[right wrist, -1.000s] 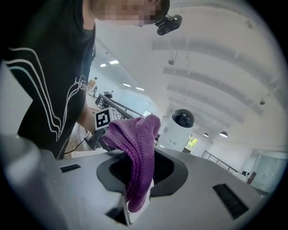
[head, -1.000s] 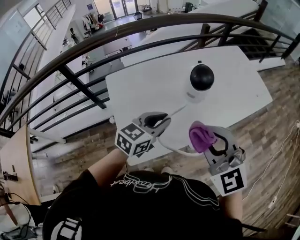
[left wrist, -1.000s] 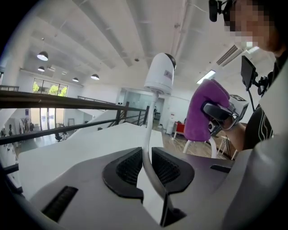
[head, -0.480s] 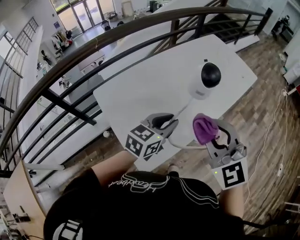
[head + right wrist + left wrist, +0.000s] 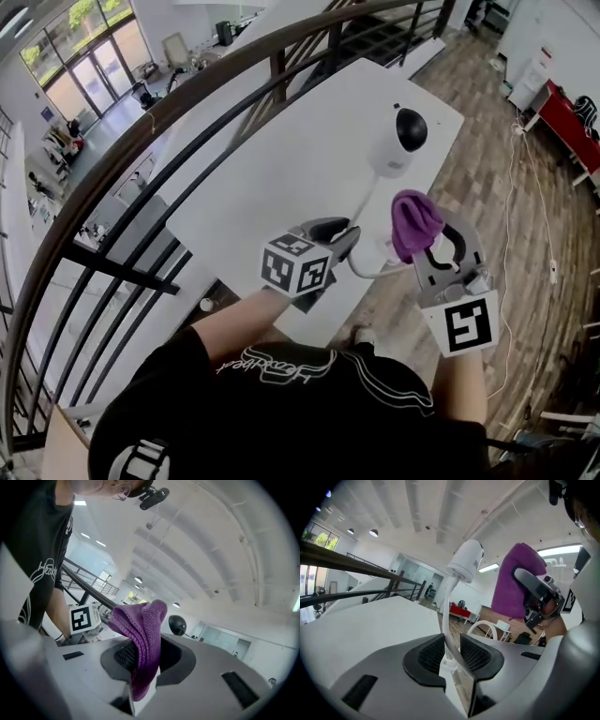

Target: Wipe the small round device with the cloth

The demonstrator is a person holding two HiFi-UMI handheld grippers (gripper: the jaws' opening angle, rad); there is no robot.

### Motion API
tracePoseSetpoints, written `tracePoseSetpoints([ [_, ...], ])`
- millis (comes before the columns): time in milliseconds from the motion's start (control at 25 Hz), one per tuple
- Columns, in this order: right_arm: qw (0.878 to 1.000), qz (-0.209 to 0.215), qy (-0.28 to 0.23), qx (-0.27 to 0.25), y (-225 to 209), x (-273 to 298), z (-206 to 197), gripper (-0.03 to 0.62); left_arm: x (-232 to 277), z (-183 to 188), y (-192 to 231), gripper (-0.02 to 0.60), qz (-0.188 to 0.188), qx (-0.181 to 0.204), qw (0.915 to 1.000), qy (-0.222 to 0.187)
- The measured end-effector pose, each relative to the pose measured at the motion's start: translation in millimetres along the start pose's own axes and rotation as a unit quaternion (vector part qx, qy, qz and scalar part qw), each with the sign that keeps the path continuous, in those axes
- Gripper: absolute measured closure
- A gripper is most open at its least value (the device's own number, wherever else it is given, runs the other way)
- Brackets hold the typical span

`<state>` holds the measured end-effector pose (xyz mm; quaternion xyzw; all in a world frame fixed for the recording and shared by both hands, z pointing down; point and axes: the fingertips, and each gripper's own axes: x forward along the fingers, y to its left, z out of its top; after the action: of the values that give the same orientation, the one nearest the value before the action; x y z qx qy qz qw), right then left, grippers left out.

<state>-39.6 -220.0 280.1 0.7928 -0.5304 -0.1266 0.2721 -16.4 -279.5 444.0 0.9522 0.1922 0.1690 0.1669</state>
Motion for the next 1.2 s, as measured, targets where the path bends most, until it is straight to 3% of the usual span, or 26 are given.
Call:
tracePoseSetpoints([
  [240, 0.997, -0.056, -0.009, -0.06, -21, 12, 50, 0.533, -4, -3, 2, 0.483, -0.028, -0.002, 0.9996, 0.009],
  [440, 0.982, -0.109, 0.01, -0.157, -44, 30, 73, 0.533, -6, -4, 2, 0.483, -0.031, 0.003, 0.9994, 0.013],
  [880, 0.943, -0.166, 0.076, -0.277, -41, 68, 67, 0.533, -9, -4, 0, 0.483, -0.047, 0.004, 0.9987, 0.02],
  [1200, 0.927, -0.173, 0.091, -0.321, -26, 77, 53, 0.533, -10, -4, -3, 0.483, -0.044, 0.005, 0.9988, 0.022],
])
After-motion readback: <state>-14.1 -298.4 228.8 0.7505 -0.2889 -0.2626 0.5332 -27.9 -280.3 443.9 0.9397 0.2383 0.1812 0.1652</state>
